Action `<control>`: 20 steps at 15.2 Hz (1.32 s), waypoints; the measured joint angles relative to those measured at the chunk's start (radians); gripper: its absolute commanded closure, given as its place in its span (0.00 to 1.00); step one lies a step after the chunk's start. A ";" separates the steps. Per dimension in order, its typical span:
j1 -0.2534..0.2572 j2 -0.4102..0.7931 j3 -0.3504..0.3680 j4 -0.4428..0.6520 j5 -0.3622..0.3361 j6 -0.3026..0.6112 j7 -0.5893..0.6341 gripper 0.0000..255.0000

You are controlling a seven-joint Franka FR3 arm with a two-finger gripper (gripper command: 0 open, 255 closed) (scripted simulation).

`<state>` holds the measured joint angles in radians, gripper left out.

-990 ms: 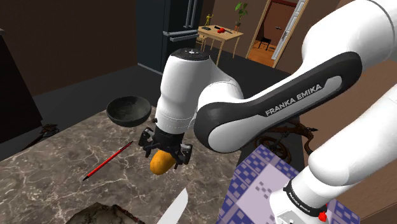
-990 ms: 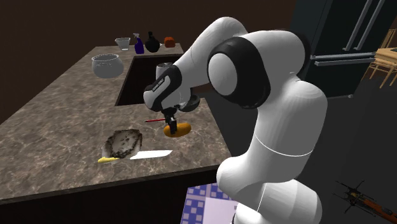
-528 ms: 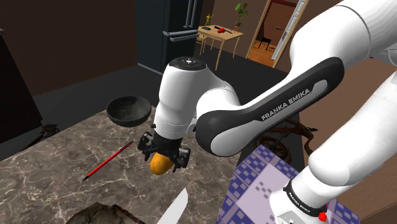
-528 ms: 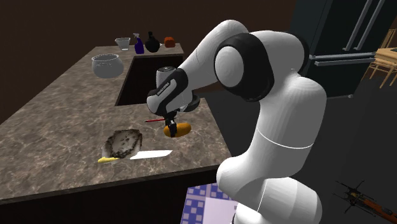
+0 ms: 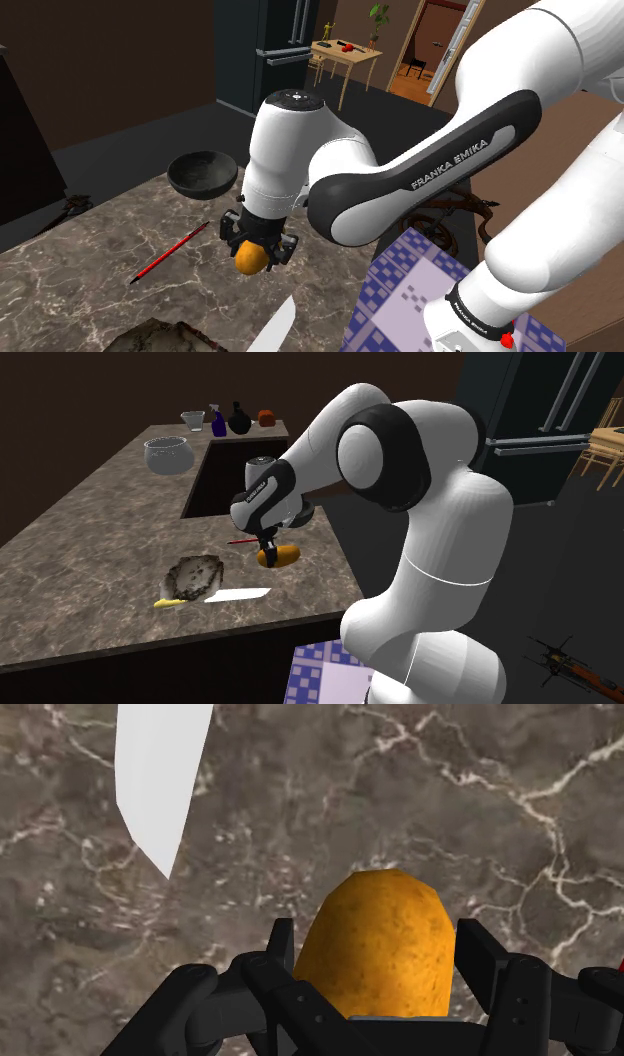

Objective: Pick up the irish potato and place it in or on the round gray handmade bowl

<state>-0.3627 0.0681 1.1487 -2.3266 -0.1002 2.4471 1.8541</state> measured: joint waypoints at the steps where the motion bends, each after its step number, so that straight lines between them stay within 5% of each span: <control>1: 0.000 0.000 0.000 0.000 0.000 0.000 0.000 1.00; 6: -0.005 -0.011 0.004 0.001 0.015 -0.006 -0.012 1.00; 20: 0.023 -0.247 -0.055 0.085 0.303 -0.203 -0.220 1.00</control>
<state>-0.3392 -0.1786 1.0935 -2.2420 0.2033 2.2443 1.6337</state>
